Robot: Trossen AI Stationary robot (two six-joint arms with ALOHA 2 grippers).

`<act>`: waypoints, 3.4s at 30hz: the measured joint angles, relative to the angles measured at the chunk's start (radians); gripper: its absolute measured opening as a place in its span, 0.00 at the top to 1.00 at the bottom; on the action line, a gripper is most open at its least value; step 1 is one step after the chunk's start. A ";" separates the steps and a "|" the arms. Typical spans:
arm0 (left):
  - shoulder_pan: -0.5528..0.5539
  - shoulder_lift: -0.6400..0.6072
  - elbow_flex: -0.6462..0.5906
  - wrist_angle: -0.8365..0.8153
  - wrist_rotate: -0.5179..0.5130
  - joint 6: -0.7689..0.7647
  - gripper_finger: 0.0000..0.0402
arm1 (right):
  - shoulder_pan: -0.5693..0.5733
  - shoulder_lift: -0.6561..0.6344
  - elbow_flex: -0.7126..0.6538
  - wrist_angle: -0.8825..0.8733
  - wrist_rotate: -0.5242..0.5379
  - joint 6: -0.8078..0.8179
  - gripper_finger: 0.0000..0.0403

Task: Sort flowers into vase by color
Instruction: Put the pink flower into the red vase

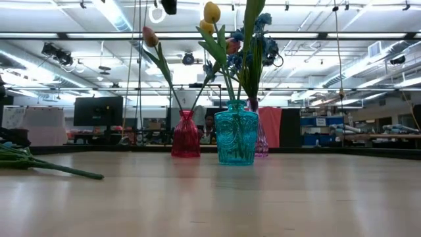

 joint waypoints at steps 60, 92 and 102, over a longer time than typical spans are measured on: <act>-0.079 -0.278 -0.169 0.044 0.067 0.145 0.98 | 0.143 0.081 0.231 -0.387 0.197 0.095 0.57; 0.062 -0.256 -0.499 0.245 -0.144 0.313 0.97 | 0.036 -0.665 -0.707 0.041 0.258 0.132 0.67; 0.161 -0.113 -0.496 0.318 -0.183 0.239 0.97 | -0.061 -0.669 -0.718 0.026 0.154 0.102 0.67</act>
